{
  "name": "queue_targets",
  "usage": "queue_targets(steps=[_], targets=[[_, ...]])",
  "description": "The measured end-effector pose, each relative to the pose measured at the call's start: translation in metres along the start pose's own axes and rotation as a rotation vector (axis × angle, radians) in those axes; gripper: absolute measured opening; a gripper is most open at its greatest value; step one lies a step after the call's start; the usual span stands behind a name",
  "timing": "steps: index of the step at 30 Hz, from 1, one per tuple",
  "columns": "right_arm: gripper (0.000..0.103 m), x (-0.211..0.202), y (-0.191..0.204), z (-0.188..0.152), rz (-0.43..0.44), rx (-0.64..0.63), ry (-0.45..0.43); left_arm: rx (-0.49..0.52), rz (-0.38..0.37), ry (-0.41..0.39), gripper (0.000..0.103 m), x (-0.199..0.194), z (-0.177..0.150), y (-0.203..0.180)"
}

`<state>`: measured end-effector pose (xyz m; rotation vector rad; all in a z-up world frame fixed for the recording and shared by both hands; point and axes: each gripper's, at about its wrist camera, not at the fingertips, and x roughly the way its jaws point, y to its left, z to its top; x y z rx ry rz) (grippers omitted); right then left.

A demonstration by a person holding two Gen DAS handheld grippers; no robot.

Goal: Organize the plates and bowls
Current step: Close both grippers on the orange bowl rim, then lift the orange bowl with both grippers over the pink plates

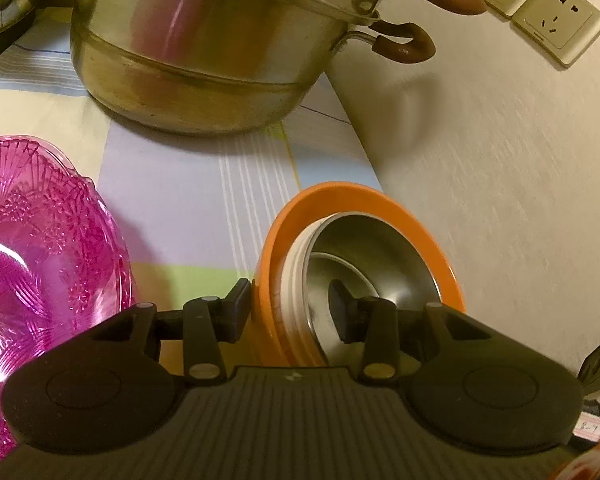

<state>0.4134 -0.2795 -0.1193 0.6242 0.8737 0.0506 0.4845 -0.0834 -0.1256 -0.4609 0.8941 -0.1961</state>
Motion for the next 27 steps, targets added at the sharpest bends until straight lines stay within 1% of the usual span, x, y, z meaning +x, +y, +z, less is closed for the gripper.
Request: queue_targets(steps=[2, 4, 6, 7, 15, 27], targets=[[0.053, 0.001, 0.001, 0.000, 0.004, 0.002, 0.002, 0.006, 0.004, -0.001, 0.037, 0.001, 0.000, -0.001], [0.050, 0.002, 0.003, 0.000, 0.010, 0.002, 0.006, 0.023, 0.016, -0.003, 0.033, 0.001, -0.001, -0.004], [0.039, 0.002, 0.005, 0.001, 0.023, 0.002, 0.006, 0.031, 0.026, -0.006, 0.030, 0.001, -0.002, -0.004], [0.036, 0.001, 0.006, 0.001, 0.023, 0.000, 0.005, 0.035, 0.031, -0.007, 0.028, 0.001, -0.002, -0.004], [0.033, -0.001, 0.004, 0.002, 0.017, 0.027, 0.015, 0.060, 0.055, -0.008, 0.026, -0.002, -0.008, -0.009], [0.032, -0.018, 0.001, -0.002, 0.005, 0.021, 0.016, 0.099, 0.065, 0.009, 0.026, -0.014, -0.022, -0.018]])
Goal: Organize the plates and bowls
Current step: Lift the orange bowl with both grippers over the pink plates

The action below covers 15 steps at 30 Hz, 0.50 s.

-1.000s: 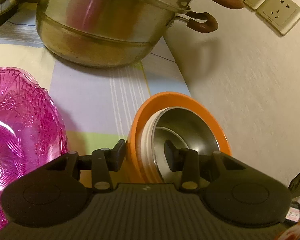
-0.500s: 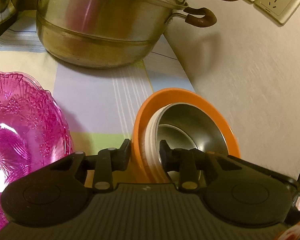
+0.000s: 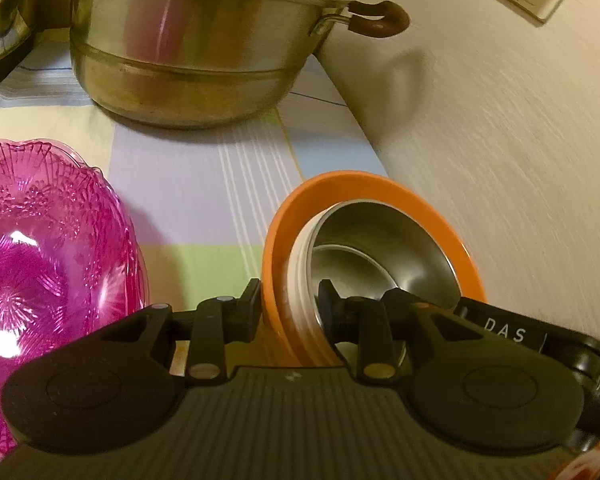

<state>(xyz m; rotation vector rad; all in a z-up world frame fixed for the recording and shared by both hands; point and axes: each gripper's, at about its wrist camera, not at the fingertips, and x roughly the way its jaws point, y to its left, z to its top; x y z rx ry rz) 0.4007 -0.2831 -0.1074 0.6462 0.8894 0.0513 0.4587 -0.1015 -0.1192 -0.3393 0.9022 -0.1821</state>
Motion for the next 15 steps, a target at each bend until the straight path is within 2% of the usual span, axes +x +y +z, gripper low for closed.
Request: queue_targets(steps=[15], targets=[[0.032, -0.050, -0.006, -0.022, -0.010, 0.002, 0.012, 0.041, -0.011, 0.016, 0.026, -0.037, -0.024, -0.017]])
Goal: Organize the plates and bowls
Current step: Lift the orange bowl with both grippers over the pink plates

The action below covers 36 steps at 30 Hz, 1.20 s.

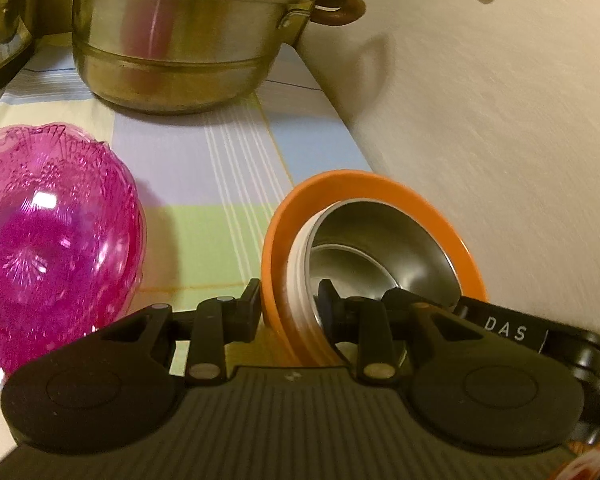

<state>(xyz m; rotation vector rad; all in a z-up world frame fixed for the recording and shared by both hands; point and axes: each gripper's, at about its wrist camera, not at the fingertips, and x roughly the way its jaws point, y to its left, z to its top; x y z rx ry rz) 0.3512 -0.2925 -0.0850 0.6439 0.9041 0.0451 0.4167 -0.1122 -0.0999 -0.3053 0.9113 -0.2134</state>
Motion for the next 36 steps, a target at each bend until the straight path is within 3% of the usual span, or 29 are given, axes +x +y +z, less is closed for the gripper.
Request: queue_targets(steps=[20, 36], targets=[[0.032, -0.085, 0.019, -0.066, 0.077, -0.059, 0.005, -0.065, -0.022, -0.076, 0.026, -0.098, -0.062, 0.010], [0.032, -0.086, 0.065, -0.114, 0.157, -0.166, 0.096, -0.159, 0.072, -0.130, 0.026, -0.161, -0.108, 0.056]])
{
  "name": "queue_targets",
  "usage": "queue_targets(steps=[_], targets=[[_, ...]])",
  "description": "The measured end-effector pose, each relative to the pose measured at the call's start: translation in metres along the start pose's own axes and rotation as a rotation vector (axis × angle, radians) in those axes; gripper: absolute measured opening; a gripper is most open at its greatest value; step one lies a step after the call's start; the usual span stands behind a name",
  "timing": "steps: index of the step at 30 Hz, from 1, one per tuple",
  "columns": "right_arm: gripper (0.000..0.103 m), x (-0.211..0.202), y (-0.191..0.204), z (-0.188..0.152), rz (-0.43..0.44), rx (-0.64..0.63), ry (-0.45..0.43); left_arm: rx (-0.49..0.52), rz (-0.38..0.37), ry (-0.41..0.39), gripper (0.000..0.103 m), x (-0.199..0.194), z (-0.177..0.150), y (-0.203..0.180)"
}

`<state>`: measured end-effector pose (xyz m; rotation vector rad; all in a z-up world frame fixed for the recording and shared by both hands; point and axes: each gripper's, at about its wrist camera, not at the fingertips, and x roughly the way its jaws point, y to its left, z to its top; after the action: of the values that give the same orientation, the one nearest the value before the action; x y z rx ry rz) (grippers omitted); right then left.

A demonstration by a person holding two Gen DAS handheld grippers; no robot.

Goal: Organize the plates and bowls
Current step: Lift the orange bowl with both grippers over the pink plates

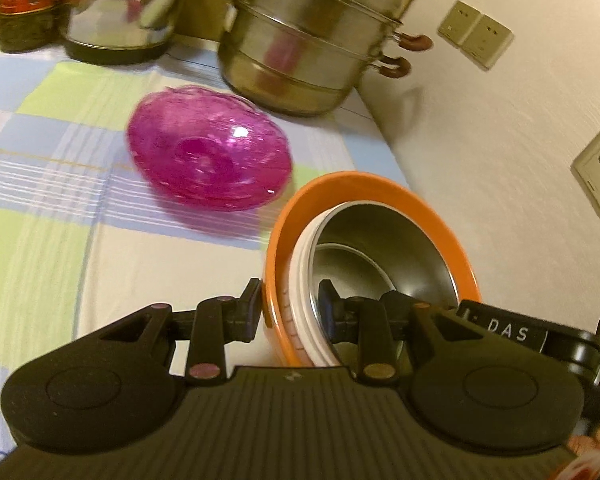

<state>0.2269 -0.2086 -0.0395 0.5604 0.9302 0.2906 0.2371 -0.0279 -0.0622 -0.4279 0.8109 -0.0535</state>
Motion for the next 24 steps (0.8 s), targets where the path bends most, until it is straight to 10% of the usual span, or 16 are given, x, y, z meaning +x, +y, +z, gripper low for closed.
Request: queue_targets(steps=[24], targets=[[0.031, 0.030, 0.055, -0.016, 0.043, -0.095, 0.051, -0.098, 0.062, -0.065, 0.025, -0.035, 0.004, 0.057]])
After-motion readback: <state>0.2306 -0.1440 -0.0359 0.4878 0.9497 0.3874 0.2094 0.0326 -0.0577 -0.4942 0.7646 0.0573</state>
